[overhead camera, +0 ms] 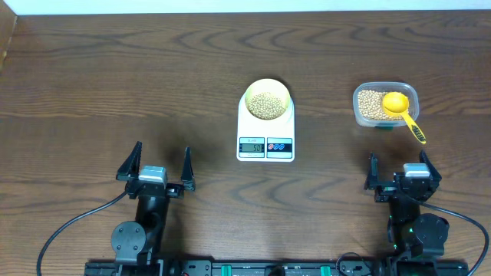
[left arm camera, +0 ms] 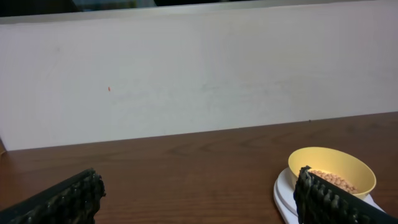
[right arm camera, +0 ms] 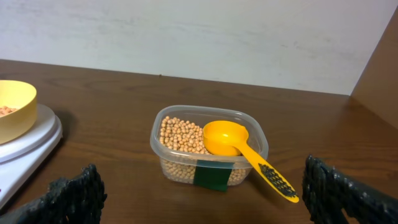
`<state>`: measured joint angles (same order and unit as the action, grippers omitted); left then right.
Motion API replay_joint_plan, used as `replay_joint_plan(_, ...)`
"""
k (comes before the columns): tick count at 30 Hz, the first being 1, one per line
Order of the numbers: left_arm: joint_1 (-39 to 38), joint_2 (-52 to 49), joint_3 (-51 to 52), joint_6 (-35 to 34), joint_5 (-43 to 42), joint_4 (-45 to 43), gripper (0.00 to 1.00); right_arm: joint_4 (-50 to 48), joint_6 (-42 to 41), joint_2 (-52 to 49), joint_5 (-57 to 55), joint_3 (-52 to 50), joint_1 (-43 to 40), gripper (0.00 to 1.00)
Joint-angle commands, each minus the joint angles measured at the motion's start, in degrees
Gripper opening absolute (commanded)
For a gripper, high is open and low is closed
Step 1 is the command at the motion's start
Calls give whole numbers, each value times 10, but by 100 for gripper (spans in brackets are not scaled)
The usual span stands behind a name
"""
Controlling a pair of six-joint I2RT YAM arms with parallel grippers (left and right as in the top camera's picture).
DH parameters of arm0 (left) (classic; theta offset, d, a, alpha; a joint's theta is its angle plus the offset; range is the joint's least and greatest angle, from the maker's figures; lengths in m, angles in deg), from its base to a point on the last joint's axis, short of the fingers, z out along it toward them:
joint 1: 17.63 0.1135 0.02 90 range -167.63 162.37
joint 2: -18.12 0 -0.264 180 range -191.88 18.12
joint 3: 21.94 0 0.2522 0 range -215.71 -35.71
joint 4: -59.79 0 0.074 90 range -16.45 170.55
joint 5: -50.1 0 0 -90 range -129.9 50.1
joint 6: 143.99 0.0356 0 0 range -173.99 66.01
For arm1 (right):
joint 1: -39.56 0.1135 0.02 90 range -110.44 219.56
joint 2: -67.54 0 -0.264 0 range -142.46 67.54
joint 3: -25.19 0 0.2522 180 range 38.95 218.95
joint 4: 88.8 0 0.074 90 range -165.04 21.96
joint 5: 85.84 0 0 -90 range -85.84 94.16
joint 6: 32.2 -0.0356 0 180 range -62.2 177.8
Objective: Scoop item into bowl and weigh 50g on scale
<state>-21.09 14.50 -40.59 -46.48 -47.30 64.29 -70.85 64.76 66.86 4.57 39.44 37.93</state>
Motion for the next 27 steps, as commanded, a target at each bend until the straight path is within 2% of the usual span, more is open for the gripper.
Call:
replay_joint_plan(1, 3, 9, 10, -20, -5, -5, 100, 2, 6, 4, 0, -2, 2, 99)
replay_joint_plan(8, 3, 34, 22, -33, -5, -3, 100, 2, 6, 4, 0, -2, 2, 99)
replay_joint_plan(13, 3, 35, 47, -33, -6, -42, 100, 2, 6, 4, 0, -2, 2, 99)
replay_joint_plan(20, 3, 35, 47, -37, -5, -47, 100, 2, 6, 4, 0, -2, 2, 99)
replay_joint_plan(27, 3, 35, 47, -38, -5, 28, 100, 2, 6, 4, 0, -2, 2, 99)
